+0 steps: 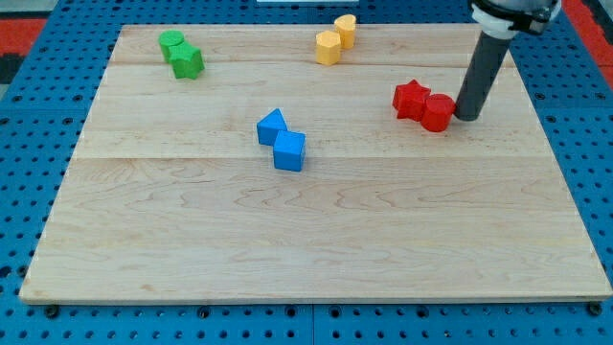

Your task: Move the red blocks into the green blocks

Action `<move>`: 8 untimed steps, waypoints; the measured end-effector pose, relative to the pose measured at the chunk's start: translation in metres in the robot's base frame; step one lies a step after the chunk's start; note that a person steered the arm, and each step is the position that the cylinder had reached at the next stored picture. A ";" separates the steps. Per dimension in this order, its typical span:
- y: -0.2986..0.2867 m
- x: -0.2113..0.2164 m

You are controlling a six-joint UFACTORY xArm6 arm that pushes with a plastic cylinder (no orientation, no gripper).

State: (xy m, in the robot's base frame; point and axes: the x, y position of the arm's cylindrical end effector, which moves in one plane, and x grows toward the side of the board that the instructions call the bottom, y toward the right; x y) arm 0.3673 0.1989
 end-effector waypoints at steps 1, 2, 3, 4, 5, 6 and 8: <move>-0.016 -0.013; -0.054 -0.010; -0.121 -0.016; -0.154 -0.041; -0.233 -0.055; -0.305 -0.057; -0.311 -0.069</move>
State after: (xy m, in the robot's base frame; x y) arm 0.2983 -0.1123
